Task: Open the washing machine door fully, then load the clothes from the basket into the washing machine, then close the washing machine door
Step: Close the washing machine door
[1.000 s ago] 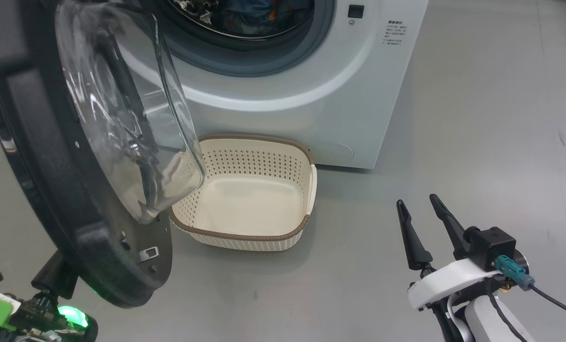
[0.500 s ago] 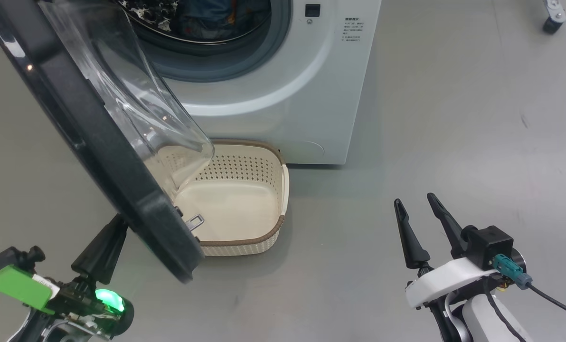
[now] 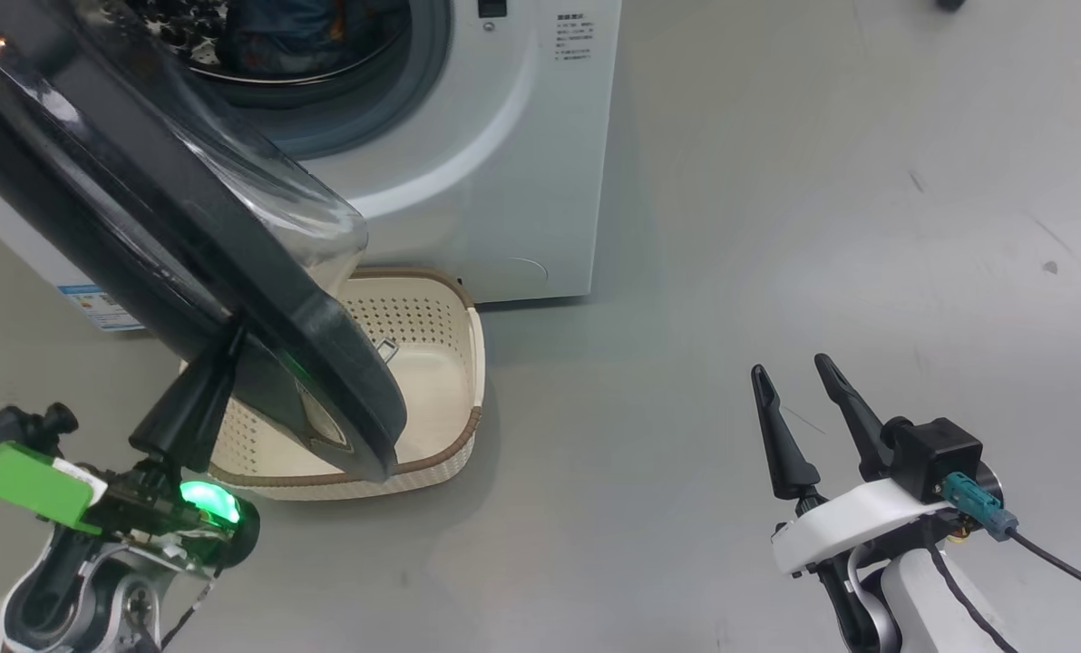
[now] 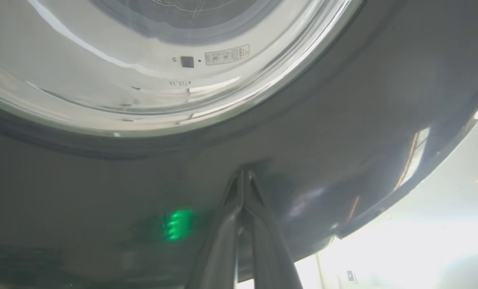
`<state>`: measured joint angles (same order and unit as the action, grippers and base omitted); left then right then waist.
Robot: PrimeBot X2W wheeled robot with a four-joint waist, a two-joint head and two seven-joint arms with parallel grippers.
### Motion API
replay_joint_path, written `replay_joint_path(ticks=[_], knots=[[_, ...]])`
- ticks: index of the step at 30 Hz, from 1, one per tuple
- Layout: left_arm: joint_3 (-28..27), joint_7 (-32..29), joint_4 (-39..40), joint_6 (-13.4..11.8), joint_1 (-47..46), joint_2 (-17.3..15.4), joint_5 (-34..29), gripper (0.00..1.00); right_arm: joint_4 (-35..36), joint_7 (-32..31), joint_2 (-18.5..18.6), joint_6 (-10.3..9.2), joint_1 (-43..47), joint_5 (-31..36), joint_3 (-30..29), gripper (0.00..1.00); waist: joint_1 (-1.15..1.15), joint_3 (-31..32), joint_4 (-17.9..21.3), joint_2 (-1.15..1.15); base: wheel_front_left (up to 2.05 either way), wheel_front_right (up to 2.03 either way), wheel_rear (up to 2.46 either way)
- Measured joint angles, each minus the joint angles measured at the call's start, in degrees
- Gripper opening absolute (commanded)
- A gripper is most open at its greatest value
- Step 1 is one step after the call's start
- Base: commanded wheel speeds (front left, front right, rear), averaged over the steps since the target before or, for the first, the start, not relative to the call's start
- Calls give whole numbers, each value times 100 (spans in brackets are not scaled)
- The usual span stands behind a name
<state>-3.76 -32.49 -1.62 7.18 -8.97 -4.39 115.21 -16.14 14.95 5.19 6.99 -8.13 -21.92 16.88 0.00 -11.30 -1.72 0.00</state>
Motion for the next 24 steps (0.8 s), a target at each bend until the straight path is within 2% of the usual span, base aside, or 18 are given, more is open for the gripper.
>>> replay_joint_path(ticks=[12, 24], knots=[[-71, 212, -165, 0, -561, 32, -24, 0, 60, 0, -69, 0, -102, -25, -44, 100, 0, -232, 664, 0, 0, 0, 0], [-188, 587, -381, 0, -1265, 90, -381, 0, 133, 0, -120, 0, -209, -82, -119, 100, 0, -596, 1138, 0, 0, 0, 0]])
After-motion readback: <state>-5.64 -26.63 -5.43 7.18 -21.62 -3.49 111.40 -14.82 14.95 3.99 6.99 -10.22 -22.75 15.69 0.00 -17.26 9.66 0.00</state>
